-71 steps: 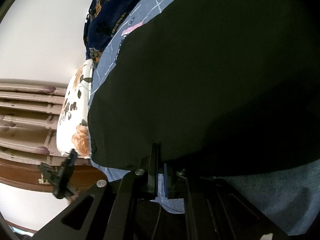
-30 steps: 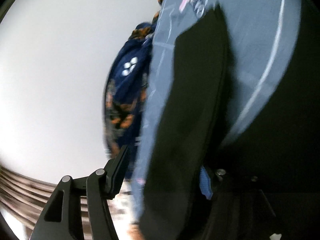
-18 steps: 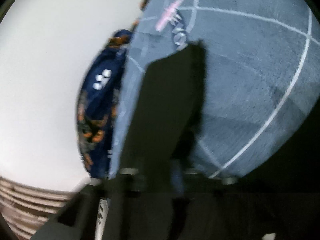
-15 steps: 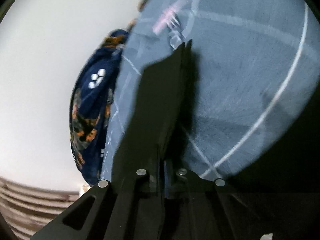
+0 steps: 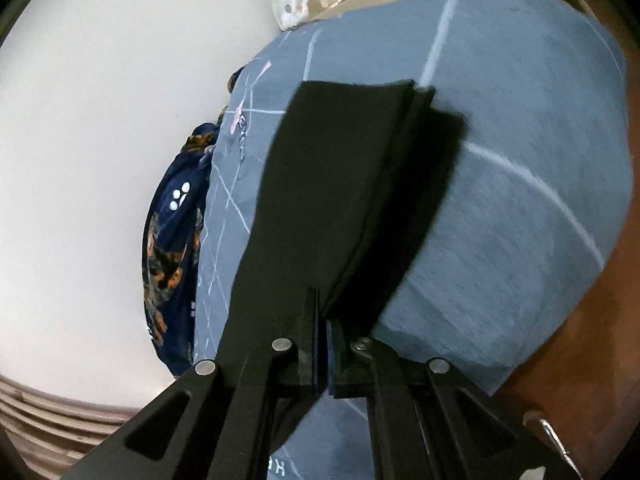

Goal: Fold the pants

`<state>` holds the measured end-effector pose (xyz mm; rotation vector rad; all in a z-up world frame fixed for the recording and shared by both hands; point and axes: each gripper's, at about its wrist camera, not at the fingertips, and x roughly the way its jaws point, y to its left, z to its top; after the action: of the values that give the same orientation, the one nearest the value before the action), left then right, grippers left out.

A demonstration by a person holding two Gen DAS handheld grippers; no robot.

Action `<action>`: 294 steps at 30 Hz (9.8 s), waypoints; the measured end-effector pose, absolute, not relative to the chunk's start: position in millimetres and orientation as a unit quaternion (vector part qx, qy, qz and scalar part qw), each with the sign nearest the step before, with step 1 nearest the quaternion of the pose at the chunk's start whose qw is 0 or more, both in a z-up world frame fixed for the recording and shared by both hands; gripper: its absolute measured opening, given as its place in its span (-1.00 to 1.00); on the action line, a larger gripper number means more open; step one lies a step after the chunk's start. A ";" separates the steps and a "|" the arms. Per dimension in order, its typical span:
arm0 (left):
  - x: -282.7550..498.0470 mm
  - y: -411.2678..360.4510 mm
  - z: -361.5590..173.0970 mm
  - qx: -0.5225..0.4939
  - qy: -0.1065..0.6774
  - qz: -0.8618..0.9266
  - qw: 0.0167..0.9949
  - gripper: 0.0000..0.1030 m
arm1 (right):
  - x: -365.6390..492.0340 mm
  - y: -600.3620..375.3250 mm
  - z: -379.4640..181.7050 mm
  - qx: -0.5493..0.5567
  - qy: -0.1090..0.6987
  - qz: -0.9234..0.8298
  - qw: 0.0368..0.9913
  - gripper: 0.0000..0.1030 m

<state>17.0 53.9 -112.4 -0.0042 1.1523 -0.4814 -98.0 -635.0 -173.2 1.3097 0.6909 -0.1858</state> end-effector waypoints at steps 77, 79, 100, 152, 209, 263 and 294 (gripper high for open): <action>7.4 44.7 -113.0 0.032 0.515 -0.272 0.812 0.35 | -147.5 -686.8 -150.9 0.646 0.226 -0.132 0.717 -0.15; 9.0 48.6 -112.7 0.017 0.514 -0.276 0.812 0.35 | -137.4 -683.8 -151.8 0.641 0.233 -0.130 0.720 -0.12; 20.1 89.5 -87.3 -0.055 0.488 -0.228 0.841 0.35 | -107.0 -661.5 -163.1 0.614 0.272 -0.116 0.731 -0.88; 10.0 49.1 -79.6 0.043 0.482 -0.211 0.849 0.35 | -126.1 -655.1 -151.2 0.637 0.275 -0.133 0.708 -0.67; 21.1 48.6 -104.0 0.019 0.539 -0.179 0.823 0.53 | -32.8 -361.9 -181.8 0.580 0.492 0.138 0.635 -0.96; 0.7 -89.5 -126.9 0.063 0.496 -0.327 0.801 0.44 | -145.6 -725.1 -150.4 0.605 0.248 -0.159 0.740 -0.43; 7.1 -82.2 -124.2 0.019 0.510 -0.328 0.795 0.45 | -80.1 -688.9 -136.8 0.560 0.295 -0.087 0.769 -0.75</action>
<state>7.1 -82.2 -124.2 0.0414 1.0957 -0.7059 -80.1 -688.9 -136.8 1.2150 0.6403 -0.1879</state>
